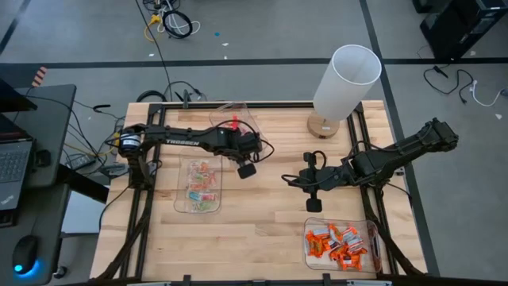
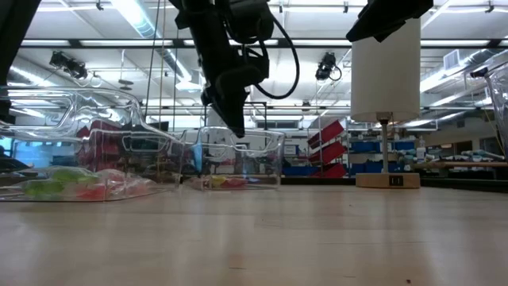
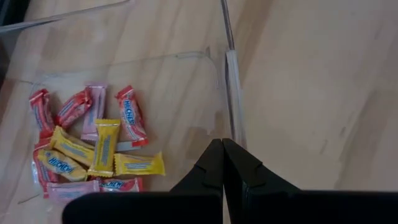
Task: Sort candy
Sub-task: Move the top left transparent bin to the center of the table
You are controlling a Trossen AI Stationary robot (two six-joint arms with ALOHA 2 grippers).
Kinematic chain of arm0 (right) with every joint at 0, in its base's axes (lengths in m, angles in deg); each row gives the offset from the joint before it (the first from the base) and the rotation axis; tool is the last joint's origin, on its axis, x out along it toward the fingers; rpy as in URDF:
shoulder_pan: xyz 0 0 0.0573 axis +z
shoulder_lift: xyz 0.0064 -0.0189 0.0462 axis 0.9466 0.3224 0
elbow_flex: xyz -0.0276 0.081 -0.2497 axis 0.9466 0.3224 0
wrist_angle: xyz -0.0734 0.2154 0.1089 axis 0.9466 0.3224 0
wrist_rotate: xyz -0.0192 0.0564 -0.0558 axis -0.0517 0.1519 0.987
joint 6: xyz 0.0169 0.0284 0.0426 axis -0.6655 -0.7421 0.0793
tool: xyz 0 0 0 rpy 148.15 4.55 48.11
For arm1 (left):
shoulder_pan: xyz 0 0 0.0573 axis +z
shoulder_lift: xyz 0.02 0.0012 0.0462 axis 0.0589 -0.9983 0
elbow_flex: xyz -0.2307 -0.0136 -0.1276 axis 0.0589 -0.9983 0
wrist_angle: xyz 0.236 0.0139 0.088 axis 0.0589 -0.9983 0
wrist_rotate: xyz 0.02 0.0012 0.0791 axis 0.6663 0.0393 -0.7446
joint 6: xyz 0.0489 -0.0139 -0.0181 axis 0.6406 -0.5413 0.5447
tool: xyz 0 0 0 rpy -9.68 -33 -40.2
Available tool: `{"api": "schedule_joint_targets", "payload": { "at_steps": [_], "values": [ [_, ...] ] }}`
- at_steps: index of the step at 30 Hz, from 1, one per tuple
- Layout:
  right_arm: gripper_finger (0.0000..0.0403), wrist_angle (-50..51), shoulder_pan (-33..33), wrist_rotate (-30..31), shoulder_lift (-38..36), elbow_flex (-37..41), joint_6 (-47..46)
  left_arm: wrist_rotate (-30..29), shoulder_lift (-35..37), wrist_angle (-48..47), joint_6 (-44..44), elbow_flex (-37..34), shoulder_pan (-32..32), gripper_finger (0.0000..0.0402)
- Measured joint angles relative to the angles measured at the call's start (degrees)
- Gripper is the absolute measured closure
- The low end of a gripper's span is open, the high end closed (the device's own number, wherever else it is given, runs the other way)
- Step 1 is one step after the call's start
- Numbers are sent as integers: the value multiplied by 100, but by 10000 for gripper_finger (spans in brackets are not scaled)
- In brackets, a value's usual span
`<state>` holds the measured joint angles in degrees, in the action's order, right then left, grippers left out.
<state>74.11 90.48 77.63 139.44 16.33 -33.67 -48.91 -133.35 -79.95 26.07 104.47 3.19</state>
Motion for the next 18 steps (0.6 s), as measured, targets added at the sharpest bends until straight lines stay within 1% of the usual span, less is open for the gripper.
{"api": "schedule_joint_targets", "payload": {
  "at_steps": [5,14,18],
  "values": [
    [403,0,2,0,0,0,-2,160,2,0,-20,0,-120,402],
    [403,0,2,0,0,0,-9,191,2,-20,-24,0,-445,402],
    [403,0,1,0,0,0,-41,359,2,-17,-44,1,-575,402]
  ]
}}
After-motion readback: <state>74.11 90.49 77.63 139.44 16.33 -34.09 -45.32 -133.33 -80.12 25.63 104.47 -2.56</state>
